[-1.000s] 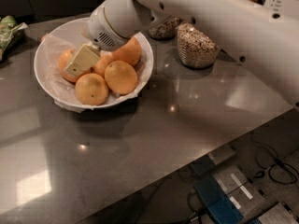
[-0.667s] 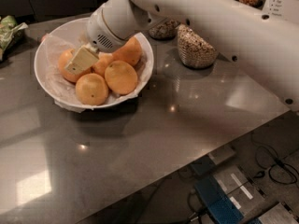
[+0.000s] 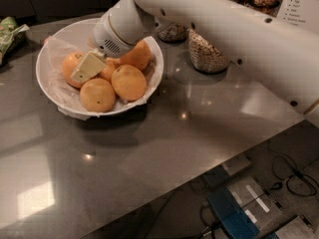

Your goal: Pick orange from white bowl

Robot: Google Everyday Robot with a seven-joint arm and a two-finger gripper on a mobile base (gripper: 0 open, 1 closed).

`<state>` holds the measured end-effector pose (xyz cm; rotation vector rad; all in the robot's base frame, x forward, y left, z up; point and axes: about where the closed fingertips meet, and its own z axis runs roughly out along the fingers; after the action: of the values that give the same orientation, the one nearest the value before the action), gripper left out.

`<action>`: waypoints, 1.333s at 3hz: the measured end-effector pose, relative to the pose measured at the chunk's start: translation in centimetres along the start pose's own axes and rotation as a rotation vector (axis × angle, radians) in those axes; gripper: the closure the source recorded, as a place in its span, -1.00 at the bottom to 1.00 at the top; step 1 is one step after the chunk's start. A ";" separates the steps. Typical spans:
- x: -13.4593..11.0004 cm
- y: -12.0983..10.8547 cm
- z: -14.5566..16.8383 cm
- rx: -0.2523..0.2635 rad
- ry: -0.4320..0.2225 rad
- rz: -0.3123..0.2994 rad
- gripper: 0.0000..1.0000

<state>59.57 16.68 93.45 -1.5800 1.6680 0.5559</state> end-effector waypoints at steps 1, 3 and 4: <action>0.0 0.0 0.0 0.000 0.000 0.000 -0.42; 0.0 -0.1 0.7 -0.009 -0.001 0.003 -0.01; -0.2 -0.2 1.4 -0.015 0.005 0.001 -0.04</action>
Offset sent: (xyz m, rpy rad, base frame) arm 0.0000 0.0000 0.0000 0.0000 0.0000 0.0000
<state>60.06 17.83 92.84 -1.5926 1.6723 0.5658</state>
